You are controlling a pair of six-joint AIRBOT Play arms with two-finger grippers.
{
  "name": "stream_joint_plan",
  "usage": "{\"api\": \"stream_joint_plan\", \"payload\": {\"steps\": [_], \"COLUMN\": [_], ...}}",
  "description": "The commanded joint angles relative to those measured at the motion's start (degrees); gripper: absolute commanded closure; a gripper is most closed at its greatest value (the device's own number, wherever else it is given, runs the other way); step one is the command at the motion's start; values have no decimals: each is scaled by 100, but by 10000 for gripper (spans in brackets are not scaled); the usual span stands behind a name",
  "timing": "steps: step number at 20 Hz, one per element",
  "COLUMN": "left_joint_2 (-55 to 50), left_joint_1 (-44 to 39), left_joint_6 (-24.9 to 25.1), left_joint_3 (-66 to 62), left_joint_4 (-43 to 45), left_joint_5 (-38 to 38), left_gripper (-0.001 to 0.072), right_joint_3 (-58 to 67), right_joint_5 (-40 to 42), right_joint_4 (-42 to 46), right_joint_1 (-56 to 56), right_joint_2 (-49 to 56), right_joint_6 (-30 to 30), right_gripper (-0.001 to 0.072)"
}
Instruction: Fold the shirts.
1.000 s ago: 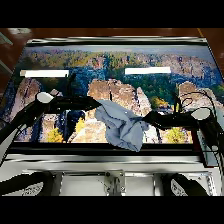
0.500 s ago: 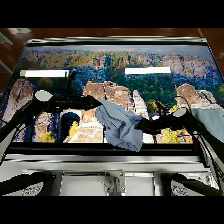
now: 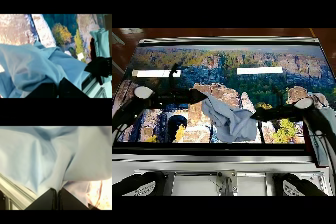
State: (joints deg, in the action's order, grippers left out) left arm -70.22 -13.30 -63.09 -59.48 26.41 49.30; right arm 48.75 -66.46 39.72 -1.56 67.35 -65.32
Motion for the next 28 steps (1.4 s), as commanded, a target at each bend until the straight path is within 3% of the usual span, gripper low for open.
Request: {"api": "stream_joint_plan", "payload": {"steps": [1, 4, 6, 9, 14, 18, 22, 24, 28], "left_joint_2": [737, 1436, 1762, 2114, 2166, 2133, 1832, 1504, 319], "left_joint_1": [221, 374, 498, 693, 726, 726, 728, 728, 726], "left_joint_6": [334, 391, 382, -186, -562, -693, -1027, -1182, -1228], "left_joint_3": [-667, -1878, -2680, -3209, -3088, -2406, -1637, -1340, -1185], "left_joint_4": [170, 398, 992, 1919, 2592, 3117, 3858, 4015, 4022], "left_joint_5": [68, 26, 24, 83, 1416, 1482, 1482, 1370, 708], "left_gripper": [669, 669, 668, 668, 668, 668, 668, 668, 667], "right_joint_3": [1084, 2413, 3287, 4205, 4485, 4478, 4050, 3508, 2844], "right_joint_5": [-479, -385, -291, -380, -874, -1532, -2199, -1856, 13], "right_joint_4": [-22, 92, 551, 1368, 1797, 2236, 2352, 2767, 3530], "right_joint_1": [-269, -267, -267, -267, -264, -262, -68, 378, 1198], "right_joint_2": [-1150, -1893, -2151, -2260, -2146, -1425, -282, 216, 1399], "right_joint_6": [63, -216, -553, -1180, -1351, -1388, -1869, -1930, -2194], "right_gripper": [645, 645, 645, 645, 645, 645, 645, 645, 637]}}
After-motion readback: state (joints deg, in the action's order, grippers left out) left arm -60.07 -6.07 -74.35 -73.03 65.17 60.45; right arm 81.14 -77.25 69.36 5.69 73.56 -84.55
